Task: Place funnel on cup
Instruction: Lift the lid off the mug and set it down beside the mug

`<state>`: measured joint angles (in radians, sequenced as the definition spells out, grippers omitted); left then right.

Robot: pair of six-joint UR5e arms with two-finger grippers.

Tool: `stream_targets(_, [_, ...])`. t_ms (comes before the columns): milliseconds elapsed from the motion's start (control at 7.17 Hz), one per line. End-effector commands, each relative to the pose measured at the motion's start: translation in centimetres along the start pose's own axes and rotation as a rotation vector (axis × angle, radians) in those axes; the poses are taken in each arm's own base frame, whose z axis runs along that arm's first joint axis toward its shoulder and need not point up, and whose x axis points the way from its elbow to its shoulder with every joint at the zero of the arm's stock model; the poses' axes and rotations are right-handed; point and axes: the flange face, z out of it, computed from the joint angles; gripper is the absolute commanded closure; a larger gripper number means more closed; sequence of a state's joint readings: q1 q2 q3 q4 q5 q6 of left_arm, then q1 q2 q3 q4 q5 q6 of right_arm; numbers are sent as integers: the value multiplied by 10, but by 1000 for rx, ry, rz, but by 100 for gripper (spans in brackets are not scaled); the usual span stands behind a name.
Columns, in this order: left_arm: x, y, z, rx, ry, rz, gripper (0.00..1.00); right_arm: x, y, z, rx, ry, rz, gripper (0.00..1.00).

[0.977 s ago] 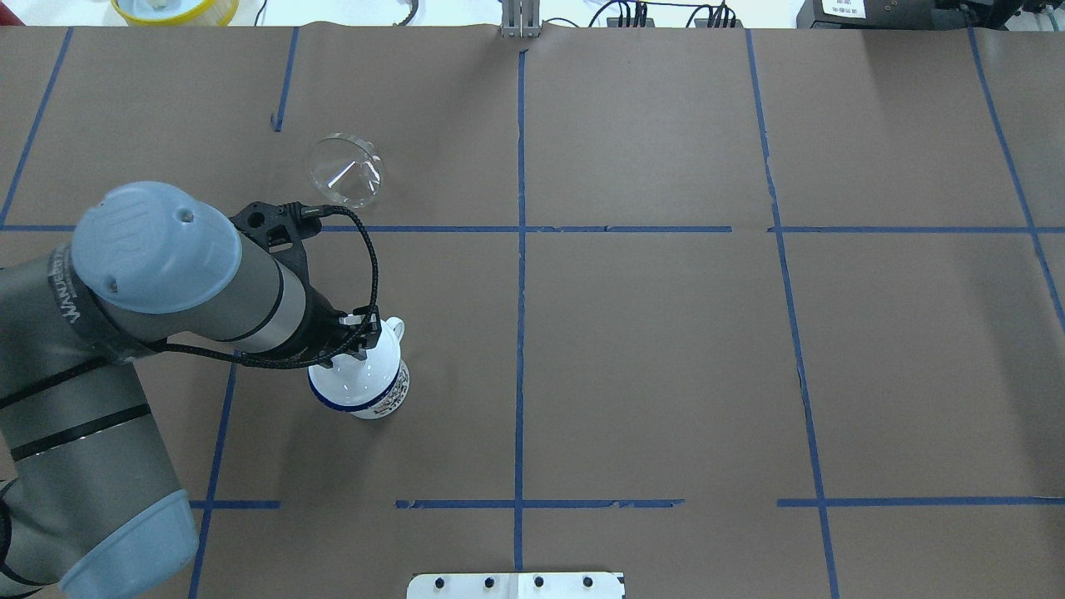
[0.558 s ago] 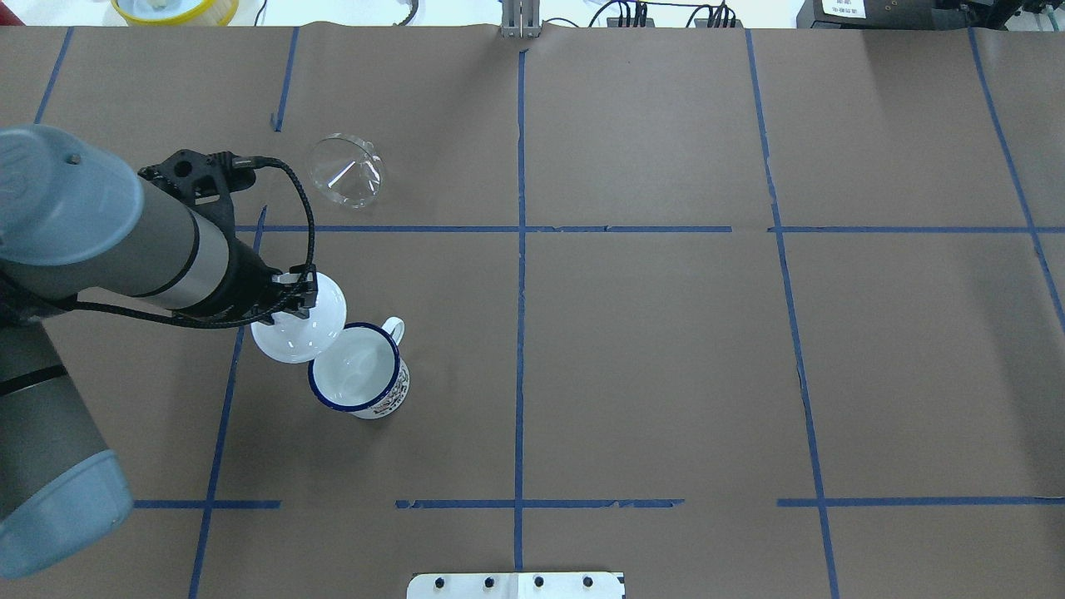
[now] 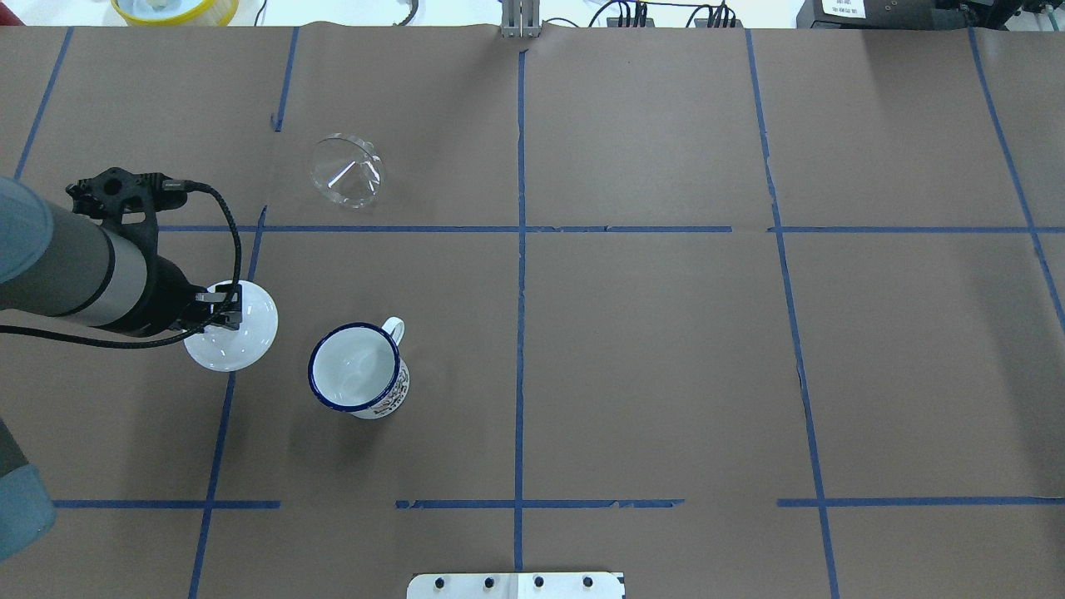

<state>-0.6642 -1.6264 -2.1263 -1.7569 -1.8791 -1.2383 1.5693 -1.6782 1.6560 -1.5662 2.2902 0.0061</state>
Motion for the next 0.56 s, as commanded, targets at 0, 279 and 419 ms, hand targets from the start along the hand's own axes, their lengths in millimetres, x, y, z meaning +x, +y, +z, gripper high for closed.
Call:
stream_targets(0, [-5, 10, 37, -18, -9, -8, 100, 0, 0, 0, -1, 0, 1, 0])
stream_targets(279, [23, 12, 73, -46, -21, 12, 100, 0, 0, 0, -1, 0, 1, 0])
stream_targets(419, [42, 4, 78, -44, -11, 16, 100, 0, 0, 0, 0, 0, 0, 0])
